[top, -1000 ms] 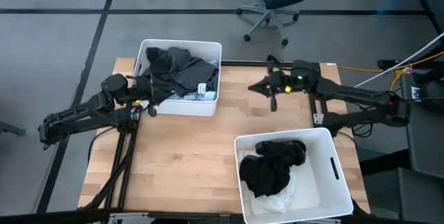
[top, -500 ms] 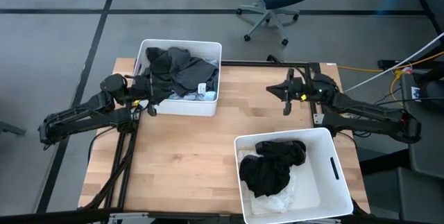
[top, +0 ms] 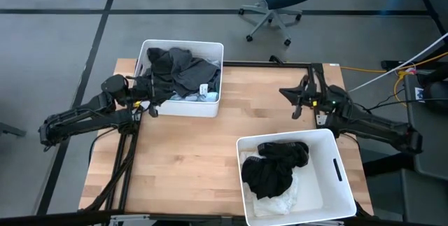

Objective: Sort clothes
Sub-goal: Return to Home Position

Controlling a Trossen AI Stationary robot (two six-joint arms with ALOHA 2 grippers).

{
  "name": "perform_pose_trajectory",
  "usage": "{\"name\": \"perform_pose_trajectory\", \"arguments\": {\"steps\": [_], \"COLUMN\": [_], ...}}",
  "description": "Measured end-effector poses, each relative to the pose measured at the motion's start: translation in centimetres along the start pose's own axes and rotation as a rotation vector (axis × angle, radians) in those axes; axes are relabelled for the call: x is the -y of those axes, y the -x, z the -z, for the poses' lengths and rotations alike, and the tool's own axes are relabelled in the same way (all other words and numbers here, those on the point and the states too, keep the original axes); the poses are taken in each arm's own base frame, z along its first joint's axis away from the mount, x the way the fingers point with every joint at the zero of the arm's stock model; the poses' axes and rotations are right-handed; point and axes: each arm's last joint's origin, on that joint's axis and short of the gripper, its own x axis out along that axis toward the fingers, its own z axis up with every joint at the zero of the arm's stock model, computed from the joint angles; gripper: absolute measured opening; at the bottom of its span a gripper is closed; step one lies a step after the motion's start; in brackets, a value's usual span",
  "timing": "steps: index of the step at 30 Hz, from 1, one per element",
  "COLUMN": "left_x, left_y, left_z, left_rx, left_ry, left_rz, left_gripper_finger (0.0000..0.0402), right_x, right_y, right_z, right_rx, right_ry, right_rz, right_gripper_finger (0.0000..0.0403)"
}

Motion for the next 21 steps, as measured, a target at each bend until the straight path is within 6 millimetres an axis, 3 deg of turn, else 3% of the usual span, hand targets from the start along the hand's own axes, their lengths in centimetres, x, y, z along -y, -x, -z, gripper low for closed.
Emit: {"name": "perform_pose_trajectory", "arguments": {"steps": [8,15,21], "left_x": [0.0,0.4,1.1], "left_y": [0.0,-0.1,-0.3], "left_z": [0.1,0.3,3.4], "left_rx": [-0.006,-0.005,0.007], "left_ry": [-0.005,-0.005,0.015], "left_rz": [0.004,0.033,0.115], "left_gripper_finger": [0.0155,0.0154,0.0128], "right_x": [0.1,0.1,0.1], "right_y": [0.5,0.7,0.8], "right_z": [3.4,4.9,5.1], "right_rx": [-0.023,-0.037,-0.038], "right_ry": [-0.037,-0.045,-0.045], "right_rz": [0.001,0.001,0.002], "right_gripper_finger": [0.0017,0.0017,0.0017]}}
